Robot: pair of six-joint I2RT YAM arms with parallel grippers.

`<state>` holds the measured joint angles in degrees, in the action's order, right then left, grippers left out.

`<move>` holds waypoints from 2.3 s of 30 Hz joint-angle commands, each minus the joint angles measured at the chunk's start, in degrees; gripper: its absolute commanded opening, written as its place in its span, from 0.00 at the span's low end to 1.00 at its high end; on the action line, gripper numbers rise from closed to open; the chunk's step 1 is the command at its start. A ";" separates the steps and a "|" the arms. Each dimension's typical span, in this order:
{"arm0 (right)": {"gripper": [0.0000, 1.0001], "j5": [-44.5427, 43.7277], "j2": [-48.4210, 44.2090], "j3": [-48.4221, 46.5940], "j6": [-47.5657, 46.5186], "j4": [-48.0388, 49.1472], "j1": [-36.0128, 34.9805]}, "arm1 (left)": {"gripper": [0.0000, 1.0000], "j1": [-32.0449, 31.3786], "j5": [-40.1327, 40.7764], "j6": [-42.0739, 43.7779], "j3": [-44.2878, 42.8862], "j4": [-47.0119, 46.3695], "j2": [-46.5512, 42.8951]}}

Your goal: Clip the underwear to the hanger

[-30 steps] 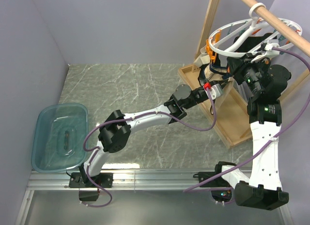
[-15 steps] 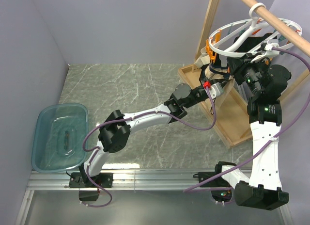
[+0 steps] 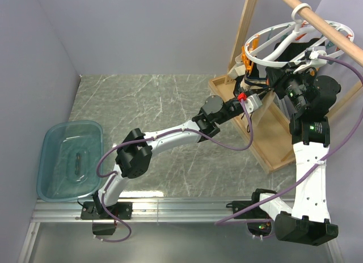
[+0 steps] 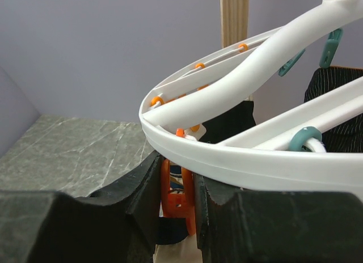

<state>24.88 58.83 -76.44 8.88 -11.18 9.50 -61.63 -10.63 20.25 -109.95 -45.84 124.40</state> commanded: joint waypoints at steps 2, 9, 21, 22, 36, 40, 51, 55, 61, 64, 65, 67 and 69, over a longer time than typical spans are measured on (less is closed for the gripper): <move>0.00 -0.19 -0.29 -1.07 -0.89 -0.33 -0.18 | 0.00 0.19 0.79 1.11 -2.72 -2.23 0.14; 0.06 -0.45 -0.29 -1.78 -0.98 -1.04 -0.18 | 0.00 0.37 0.70 1.11 -2.90 -2.32 0.23; 0.38 -0.98 -0.91 -1.95 -0.71 -1.21 -0.35 | 0.00 0.37 0.26 0.93 -3.43 -2.23 0.32; 0.40 -0.89 -1.00 -1.95 -0.71 -1.30 -0.27 | 0.00 0.45 0.26 0.84 -3.43 -2.23 0.32; 0.68 -1.86 -1.70 -2.39 0.87 -0.95 -0.18 | 0.00 0.37 0.00 1.28 -3.34 -1.97 0.49; 0.78 -2.30 -2.31 -2.74 1.57 -0.77 -0.09 | 0.03 0.37 -0.61 0.93 -2.46 -1.00 -0.21; 0.87 -2.91 -4.42 -2.66 2.37 -2.00 -0.09 | 0.46 0.02 -1.93 -0.91 7.20 3.13 -6.35; 0.88 -2.91 -5.83 -2.13 2.19 -3.67 -0.09 | 0.58 -0.07 -1.76 -2.58 12.47 6.62 -9.87; 0.90 -1.33 -9.52 -0.90 0.61 -7.26 0.08 | 0.84 0.10 0.87 -7.85 18.80 13.92 -16.90; 0.91 0.07 -11.89 -0.29 -1.67 -10.08 0.08 | 0.99 0.71 1.58 -13.29 20.12 26.38 -21.73; 0.91 0.95 -13.03 -0.02 -2.90 -10.96 0.17 | 0.99 1.50 0.88 -16.61 20.48 32.86 -24.35; 0.92 1.92 -14.26 0.59 -3.87 -13.24 0.08 | 1.00 2.56 0.53 -19.80 21.27 39.57 -26.92; 0.94 3.85 -16.10 1.73 -5.28 -14.48 0.08 | 0.99 4.13 1.05 -25.86 21.10 49.67 -30.00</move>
<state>25.65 45.04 -75.77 6.68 -22.37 9.52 -59.70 -10.24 4.29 -88.99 -12.08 100.12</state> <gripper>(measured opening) 0.937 0.994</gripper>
